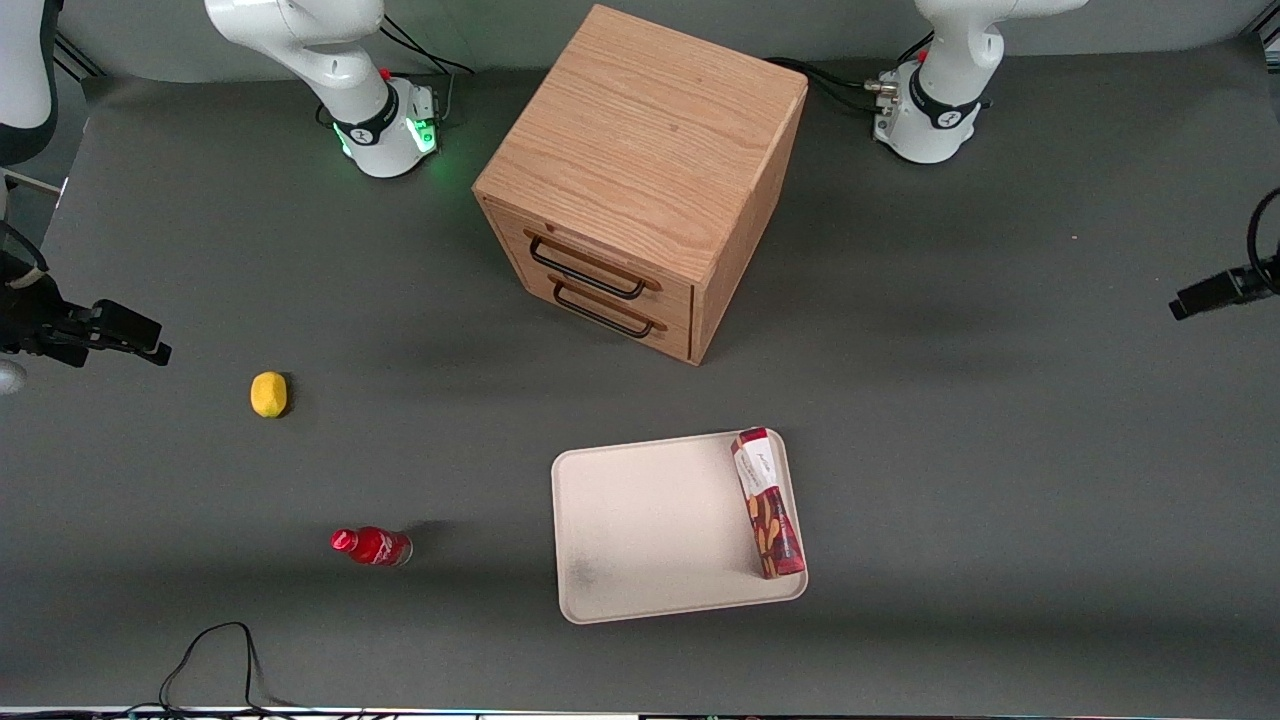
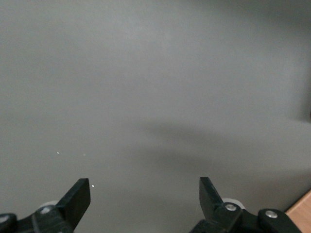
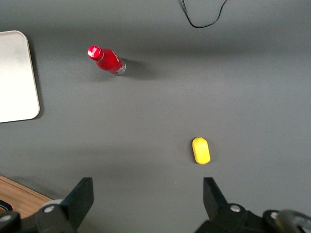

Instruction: Place red cookie box on tray

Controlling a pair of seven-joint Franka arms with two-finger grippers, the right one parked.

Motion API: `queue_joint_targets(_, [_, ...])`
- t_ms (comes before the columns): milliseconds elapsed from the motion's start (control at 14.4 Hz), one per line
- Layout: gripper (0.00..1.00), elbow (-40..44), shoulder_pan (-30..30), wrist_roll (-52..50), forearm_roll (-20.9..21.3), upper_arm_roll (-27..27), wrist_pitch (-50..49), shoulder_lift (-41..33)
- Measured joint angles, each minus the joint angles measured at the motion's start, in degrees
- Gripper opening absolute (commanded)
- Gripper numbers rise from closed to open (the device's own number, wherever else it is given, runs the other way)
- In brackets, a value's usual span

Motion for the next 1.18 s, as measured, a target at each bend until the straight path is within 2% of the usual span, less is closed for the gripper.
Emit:
queue_joint_targets(208, [1.00,-2.18,4.72,-0.58,0.05,-8.97,-1.26,-3.59])
queue_joint_targets(347, [1.00,-2.03,4.91,-1.68,0.10,-11.27,-1.99,-4.25])
queue_joint_targets(694, [1.00,-0.05,3.48,-1.28,0.08,-7.19,-3.50,-3.91])
queue_joint_targets(1181, [1.00,1.90,2.73,-1.27,0.08,-7.16,-4.11,-2.31])
